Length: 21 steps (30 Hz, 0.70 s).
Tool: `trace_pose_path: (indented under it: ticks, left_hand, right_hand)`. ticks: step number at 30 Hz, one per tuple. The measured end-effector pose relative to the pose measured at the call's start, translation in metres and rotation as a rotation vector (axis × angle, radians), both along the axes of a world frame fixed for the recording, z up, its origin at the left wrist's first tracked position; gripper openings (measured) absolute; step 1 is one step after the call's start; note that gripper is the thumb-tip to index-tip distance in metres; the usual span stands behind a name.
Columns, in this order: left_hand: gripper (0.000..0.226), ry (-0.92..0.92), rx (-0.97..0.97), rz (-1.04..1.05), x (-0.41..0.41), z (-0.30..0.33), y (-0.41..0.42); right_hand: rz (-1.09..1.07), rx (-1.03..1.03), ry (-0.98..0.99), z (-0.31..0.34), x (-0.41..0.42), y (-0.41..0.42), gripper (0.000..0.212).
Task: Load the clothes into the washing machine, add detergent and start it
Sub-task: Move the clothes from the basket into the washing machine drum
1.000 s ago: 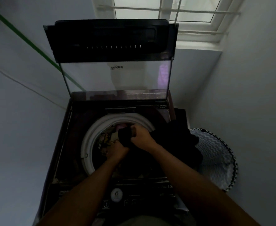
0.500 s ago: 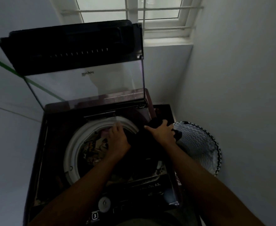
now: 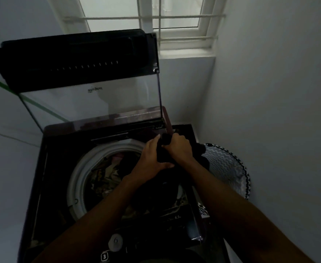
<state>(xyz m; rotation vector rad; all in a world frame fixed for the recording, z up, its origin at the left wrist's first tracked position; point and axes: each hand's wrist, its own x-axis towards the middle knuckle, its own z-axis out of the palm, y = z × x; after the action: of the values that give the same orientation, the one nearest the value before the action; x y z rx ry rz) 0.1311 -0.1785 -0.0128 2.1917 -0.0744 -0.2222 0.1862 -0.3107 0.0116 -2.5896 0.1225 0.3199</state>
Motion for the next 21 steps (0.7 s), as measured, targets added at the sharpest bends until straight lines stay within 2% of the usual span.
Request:
trace_pose_path:
  ticks: [4, 9, 11, 16, 19, 21]
  left_hand:
    - [0.131, -0.019, -0.09, -0.01, 0.002, 0.017, 0.018]
    - [0.14, -0.099, -0.174, 0.108, -0.005, 0.027, 0.057]
    - [0.139, -0.129, -0.147, 0.143, -0.013, 0.03, 0.082]
    - [0.137, -0.086, 0.082, 0.189, -0.042, 0.025, 0.138]
    - [0.134, 0.022, 0.175, 0.173, -0.06, 0.007, 0.157]
    - [0.132, 0.089, 0.211, 0.138, -0.071, -0.007, 0.163]
  right_hand:
    - [-0.017, 0.187, -0.034, 0.015, 0.003, 0.029, 0.037]
    - [0.041, 0.463, -0.009, 0.036, 0.003, 0.078, 0.02]
    - [0.054, 0.65, 0.06, 0.036, -0.002, 0.102, 0.014]
    - [0.021, 1.022, 0.31, 0.009, -0.03, 0.159, 0.016]
    - [-0.008, 1.092, 0.496, -0.019, -0.046, 0.175, 0.019]
    - [-0.022, 1.034, 0.643, -0.034, -0.056, 0.176, 0.02]
